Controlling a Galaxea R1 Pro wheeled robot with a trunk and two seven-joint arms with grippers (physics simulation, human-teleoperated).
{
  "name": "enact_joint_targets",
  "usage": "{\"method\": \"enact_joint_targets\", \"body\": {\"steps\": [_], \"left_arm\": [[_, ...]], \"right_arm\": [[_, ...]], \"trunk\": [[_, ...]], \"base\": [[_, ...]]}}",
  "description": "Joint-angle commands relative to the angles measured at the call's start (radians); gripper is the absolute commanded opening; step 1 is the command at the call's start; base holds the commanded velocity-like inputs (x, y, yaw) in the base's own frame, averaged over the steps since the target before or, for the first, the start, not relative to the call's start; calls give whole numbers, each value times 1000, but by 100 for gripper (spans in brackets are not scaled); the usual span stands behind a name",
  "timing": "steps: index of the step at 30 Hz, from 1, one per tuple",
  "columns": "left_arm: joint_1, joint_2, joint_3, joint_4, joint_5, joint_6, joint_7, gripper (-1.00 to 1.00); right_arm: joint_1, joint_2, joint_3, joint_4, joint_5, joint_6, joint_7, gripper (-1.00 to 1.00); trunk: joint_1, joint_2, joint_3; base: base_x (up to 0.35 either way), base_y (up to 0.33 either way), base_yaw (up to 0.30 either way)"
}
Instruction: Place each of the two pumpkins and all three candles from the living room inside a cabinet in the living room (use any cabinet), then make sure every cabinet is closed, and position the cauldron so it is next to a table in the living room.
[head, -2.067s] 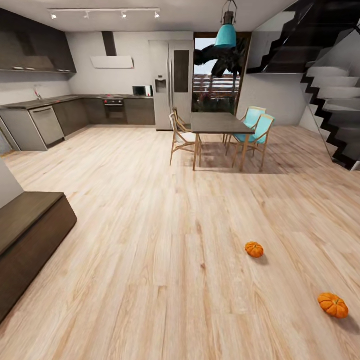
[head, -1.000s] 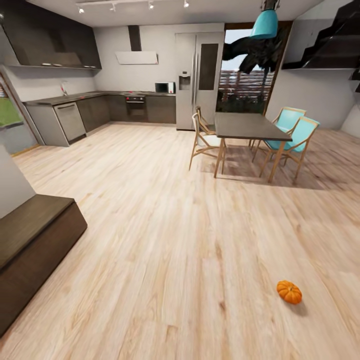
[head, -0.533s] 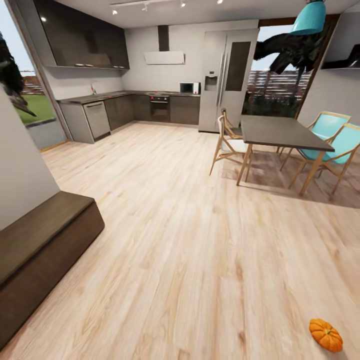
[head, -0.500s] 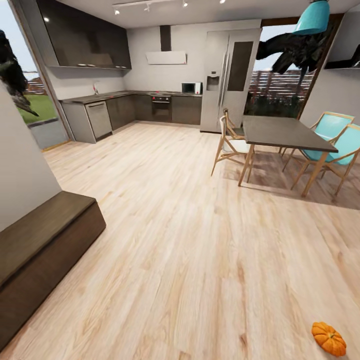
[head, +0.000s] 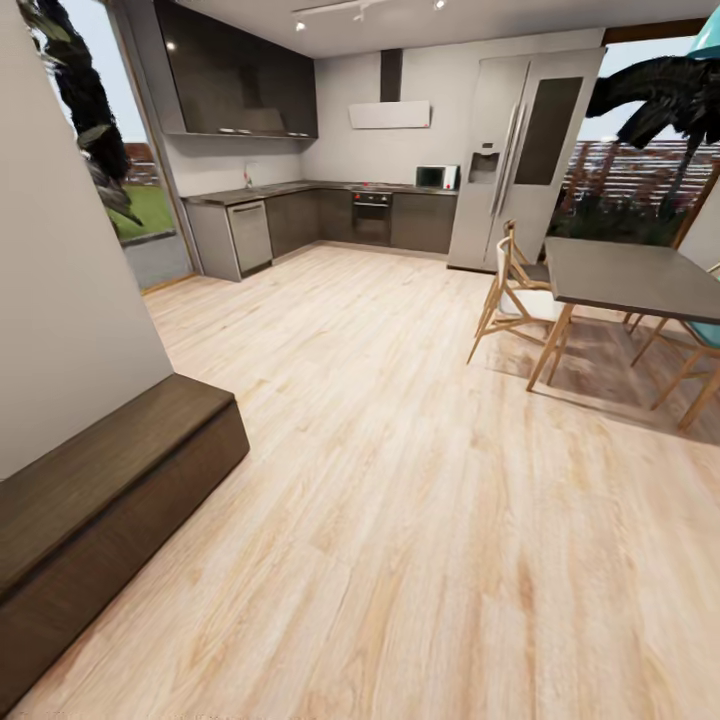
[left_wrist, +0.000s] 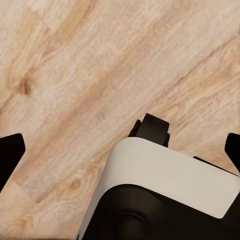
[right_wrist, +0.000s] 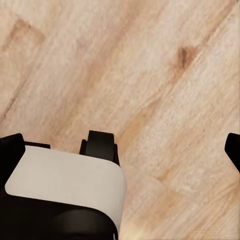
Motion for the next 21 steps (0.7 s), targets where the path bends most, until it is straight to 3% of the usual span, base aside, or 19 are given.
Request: {"method": "enact_joint_targets", "body": {"steps": [1, 7, 21], "left_arm": [[0, 0, 0, 0, 0, 0, 0, 100], [0, -1, 0, -4, 0, 1, 0, 100], [0, -2, 0, -5, -1, 0, 1, 100]], "right_arm": [[0, 0, 0, 0, 0, 0, 0, 100], [0, 0, 0, 0, 1, -1, 0, 100], [0, 2, 0, 3, 1, -1, 0, 100]], "trunk": [[0, 0, 0], [0, 0, 0], [0, 0, 0]], "base": [[3, 0, 285], [49, -107, 286], [146, -286, 288]]}}
